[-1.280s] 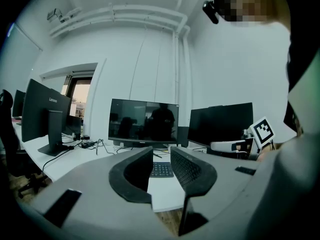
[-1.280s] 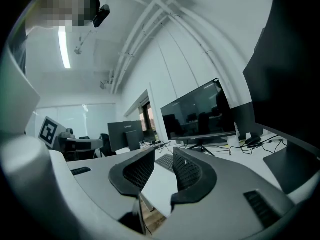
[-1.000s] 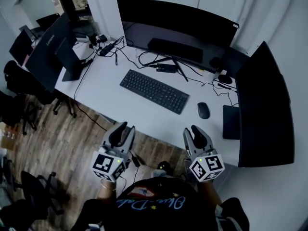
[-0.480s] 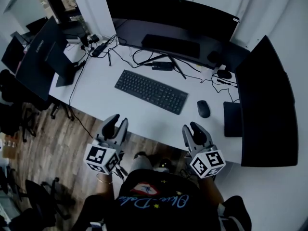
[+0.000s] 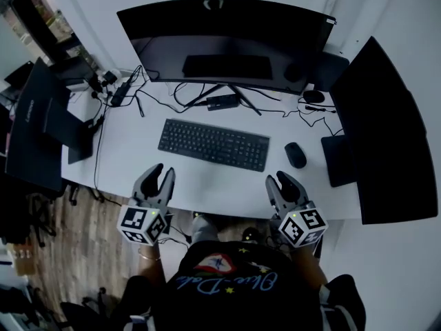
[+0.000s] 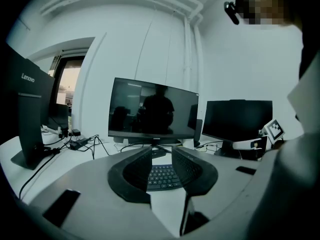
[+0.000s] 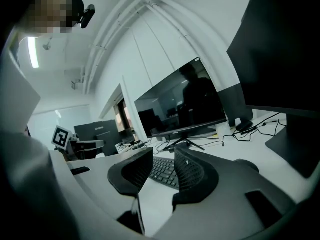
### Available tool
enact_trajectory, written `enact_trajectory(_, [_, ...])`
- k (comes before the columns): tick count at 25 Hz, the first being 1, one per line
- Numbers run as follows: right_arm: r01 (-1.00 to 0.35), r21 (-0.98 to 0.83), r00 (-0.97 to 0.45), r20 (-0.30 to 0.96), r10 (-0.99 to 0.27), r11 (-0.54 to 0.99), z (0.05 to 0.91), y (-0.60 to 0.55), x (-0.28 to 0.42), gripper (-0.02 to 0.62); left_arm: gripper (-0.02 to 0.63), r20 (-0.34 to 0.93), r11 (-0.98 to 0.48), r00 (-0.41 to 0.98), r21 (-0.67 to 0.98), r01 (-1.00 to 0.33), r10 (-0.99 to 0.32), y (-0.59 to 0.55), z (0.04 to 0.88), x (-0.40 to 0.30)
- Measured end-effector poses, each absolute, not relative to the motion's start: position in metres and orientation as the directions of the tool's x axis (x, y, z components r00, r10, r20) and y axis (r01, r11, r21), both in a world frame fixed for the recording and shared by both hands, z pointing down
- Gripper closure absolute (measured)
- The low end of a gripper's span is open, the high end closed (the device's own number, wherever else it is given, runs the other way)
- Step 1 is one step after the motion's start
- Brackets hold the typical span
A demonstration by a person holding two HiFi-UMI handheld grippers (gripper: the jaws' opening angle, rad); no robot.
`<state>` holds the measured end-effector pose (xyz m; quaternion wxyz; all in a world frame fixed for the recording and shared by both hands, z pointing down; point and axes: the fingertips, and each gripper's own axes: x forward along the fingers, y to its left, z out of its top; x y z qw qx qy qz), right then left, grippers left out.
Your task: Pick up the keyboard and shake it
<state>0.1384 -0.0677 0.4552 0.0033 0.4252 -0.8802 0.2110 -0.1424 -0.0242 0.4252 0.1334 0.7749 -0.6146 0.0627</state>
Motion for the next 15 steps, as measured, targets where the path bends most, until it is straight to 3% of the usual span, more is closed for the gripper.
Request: enact_trajectory(15, [-0.871,-0.396,-0.42,0.294,-0.858,0.291,0.479,-0.101,0.091,0.463,0.502,0.34,-0.39,0.42,0.157,-0.908,-0.841,-0.13,0.47,-0.229])
